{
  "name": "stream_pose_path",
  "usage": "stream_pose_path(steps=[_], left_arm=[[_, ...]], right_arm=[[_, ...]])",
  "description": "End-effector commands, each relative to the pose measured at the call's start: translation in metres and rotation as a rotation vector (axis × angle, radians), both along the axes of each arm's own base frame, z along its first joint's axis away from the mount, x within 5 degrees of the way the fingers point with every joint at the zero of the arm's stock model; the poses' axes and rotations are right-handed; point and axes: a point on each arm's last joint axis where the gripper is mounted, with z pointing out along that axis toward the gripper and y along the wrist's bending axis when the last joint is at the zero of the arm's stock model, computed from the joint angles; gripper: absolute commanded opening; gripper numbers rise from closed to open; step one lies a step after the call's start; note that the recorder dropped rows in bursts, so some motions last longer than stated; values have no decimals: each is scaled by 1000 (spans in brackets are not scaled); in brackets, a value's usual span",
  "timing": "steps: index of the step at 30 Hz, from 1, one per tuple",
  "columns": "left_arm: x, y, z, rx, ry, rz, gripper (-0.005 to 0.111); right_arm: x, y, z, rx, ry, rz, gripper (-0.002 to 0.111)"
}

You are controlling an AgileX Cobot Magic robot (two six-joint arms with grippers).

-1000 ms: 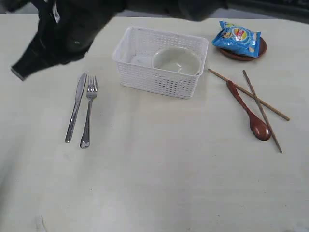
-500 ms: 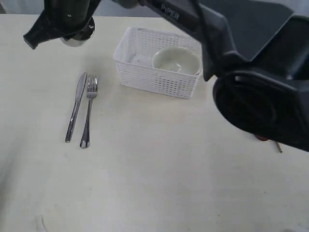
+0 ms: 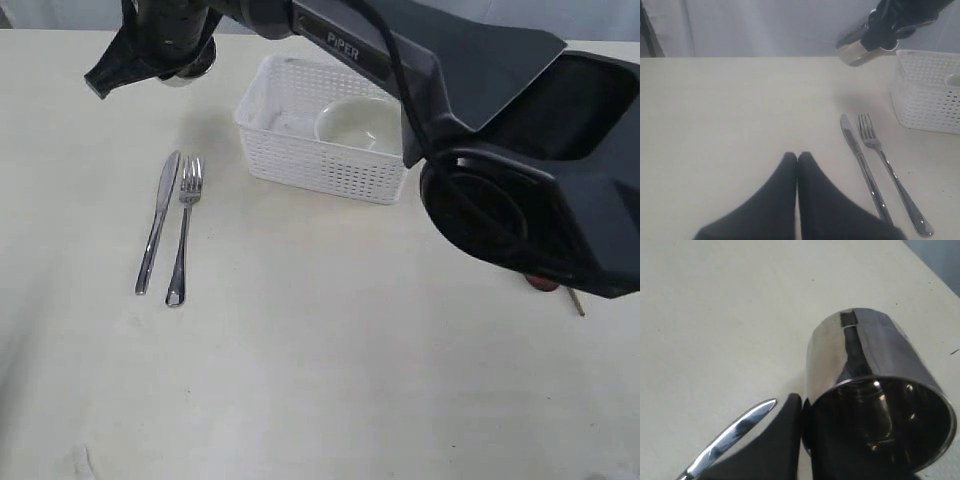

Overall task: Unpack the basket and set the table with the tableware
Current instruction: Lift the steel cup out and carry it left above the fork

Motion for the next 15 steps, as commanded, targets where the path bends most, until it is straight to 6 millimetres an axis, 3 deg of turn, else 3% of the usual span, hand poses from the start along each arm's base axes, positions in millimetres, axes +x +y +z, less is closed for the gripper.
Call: stream_pose_path(steps=[1, 10, 15], left_arm=[[0, 0, 0, 4, -11, 3, 0], [0, 0, 0, 4, -11, 3, 0], [0, 0, 0, 4, -11, 3, 0]], right_arm=[[7, -3, -8, 32, 44, -19, -1], [6, 3, -29, 56, 122, -20, -1], [8, 4, -31, 73, 113, -23, -1]])
